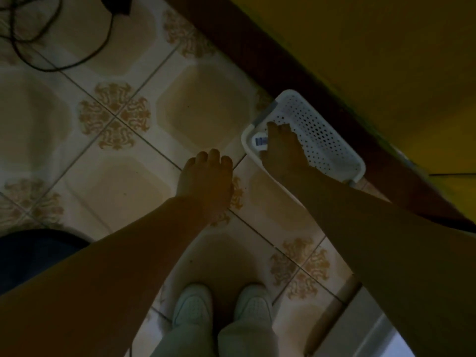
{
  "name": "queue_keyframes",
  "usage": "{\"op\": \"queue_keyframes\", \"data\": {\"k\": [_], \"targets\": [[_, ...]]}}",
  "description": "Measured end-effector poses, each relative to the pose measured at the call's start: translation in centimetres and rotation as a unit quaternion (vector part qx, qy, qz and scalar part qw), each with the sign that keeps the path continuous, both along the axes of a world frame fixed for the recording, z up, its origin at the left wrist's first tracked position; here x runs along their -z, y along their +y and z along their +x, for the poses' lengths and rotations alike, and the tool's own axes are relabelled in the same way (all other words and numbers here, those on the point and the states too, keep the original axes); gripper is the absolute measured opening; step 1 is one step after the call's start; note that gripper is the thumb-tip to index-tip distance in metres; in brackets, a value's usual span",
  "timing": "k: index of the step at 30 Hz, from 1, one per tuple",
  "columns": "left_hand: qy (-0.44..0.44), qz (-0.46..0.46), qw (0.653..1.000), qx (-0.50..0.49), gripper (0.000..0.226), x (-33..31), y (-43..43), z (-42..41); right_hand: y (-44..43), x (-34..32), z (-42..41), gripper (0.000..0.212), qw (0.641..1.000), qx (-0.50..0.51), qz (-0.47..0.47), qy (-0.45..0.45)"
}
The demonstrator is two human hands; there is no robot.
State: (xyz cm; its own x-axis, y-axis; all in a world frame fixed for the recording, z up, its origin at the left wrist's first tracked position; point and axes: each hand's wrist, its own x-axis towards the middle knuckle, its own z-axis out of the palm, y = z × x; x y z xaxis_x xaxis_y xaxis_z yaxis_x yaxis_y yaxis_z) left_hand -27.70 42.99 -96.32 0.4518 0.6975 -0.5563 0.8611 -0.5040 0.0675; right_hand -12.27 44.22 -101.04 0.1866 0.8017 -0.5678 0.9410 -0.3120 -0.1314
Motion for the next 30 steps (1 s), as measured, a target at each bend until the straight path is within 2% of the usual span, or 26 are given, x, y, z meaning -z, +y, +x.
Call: {"op": "queue_keyframes", "data": {"k": [4, 9, 13, 15, 20, 25, 30], "targets": [[-0.007, 0.015, 1.0, 0.0, 0.042, -7.9, 1.0, -0.5, 0.9, -9.5, -0.6, 0.042, 0.999, 0.001, 0.026, 0.033], [-0.014, 0.073, 0.997, -0.021, 0.042, -23.7, 4.8, -1.6, 5.1, -27.8, -1.5, 0.032, 0.993, -0.073, 0.091, 0.023], [-0.019, 0.139, 0.989, -0.054, 0.043, -38.6, 7.1, -3.1, 7.7, -44.5, -2.5, 0.04, 0.986, -0.101, 0.134, 0.021], [-0.022, 0.166, 0.984, -0.066, 0.047, -45.8, 7.6, -3.6, 8.4, -52.5, -3.0, 0.037, 0.979, -0.121, 0.162, 0.003], [-0.064, 0.211, 0.973, -0.074, 0.029, -62.0, 7.2, -4.5, 7.6, -70.7, -3.6, 0.036, 0.964, -0.143, 0.22, -0.039], [-0.095, 0.254, 0.959, -0.083, 0.034, -76.0, 5.0, -4.6, 4.3, -85.0, -3.3, 0.043, 0.948, -0.141, 0.272, -0.084], [-0.126, 0.31, 0.939, -0.078, 0.039, -86.5, 1.3, -3.7, -1.2, -95.4, -2.2, 0.038, 0.929, -0.106, 0.33, -0.127]]}}
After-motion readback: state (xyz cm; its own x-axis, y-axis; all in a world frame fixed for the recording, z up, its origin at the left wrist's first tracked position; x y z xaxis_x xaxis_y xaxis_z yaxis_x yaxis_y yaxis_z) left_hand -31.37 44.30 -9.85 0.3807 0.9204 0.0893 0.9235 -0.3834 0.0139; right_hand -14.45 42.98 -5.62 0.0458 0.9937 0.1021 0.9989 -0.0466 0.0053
